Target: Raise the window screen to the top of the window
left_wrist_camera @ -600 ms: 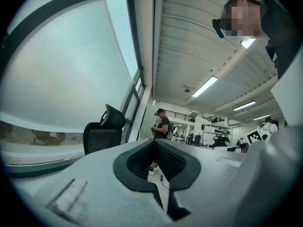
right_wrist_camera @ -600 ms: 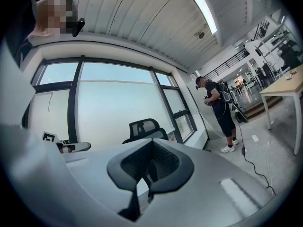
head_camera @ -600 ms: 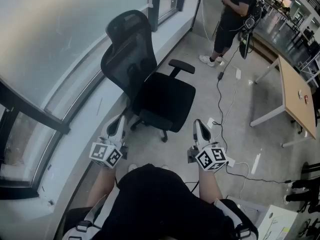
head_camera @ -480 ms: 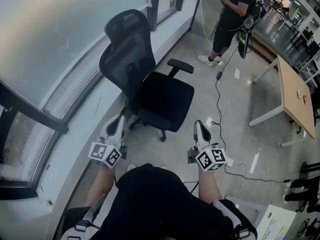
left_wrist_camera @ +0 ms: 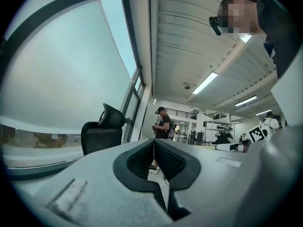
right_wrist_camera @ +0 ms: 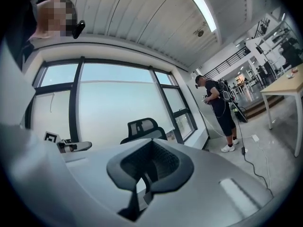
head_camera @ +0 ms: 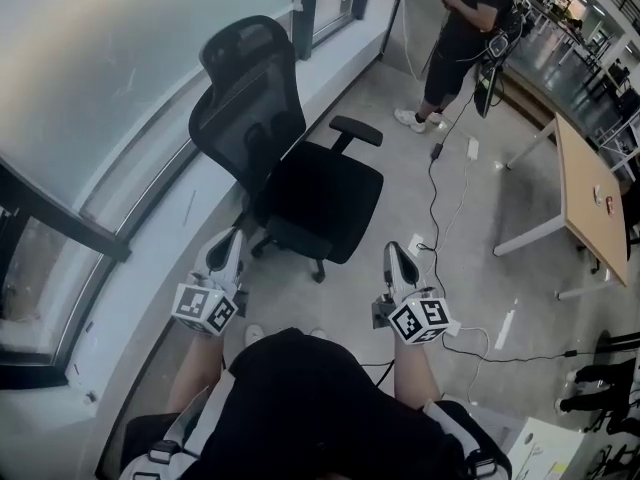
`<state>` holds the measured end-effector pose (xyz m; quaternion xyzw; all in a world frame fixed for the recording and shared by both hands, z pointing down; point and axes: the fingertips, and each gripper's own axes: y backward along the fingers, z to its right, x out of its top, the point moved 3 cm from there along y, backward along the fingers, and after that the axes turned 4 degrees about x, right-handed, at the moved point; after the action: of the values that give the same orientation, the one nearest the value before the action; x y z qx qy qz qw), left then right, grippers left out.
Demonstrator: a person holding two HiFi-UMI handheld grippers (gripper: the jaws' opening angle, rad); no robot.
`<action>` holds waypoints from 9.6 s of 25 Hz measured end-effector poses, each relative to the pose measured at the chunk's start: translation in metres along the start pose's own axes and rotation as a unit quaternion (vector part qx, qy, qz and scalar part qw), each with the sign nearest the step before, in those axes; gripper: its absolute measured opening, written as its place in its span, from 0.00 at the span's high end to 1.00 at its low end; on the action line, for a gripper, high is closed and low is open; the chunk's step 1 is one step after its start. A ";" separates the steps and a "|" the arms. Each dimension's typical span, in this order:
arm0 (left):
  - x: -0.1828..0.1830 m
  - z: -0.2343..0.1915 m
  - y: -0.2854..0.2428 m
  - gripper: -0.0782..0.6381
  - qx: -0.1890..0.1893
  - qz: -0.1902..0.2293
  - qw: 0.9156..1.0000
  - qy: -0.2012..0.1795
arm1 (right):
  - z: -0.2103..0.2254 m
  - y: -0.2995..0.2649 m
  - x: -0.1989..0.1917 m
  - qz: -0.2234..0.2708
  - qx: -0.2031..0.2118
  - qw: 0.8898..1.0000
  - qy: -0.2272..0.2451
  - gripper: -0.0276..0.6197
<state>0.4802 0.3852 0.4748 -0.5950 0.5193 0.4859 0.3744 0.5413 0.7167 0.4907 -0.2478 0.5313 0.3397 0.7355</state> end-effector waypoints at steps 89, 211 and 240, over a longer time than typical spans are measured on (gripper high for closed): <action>0.056 -0.186 0.619 0.89 0.600 0.126 0.790 -0.004 | -0.651 -0.146 -0.218 -0.190 0.607 0.771 0.030 0.95; 0.372 -0.657 0.714 0.84 0.413 -0.371 0.618 -0.556 | -1.163 -0.349 -0.215 0.099 0.480 0.593 0.639 0.73; 0.428 -0.638 0.712 0.85 0.409 -0.373 0.617 -0.559 | -1.137 -0.304 -0.511 -0.312 0.618 0.676 0.251 0.68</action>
<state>-0.1030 -0.4585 0.2611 -0.1365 0.0881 0.2805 0.9460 -0.0289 -0.4256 0.6214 0.0362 0.6766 -0.3906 0.6231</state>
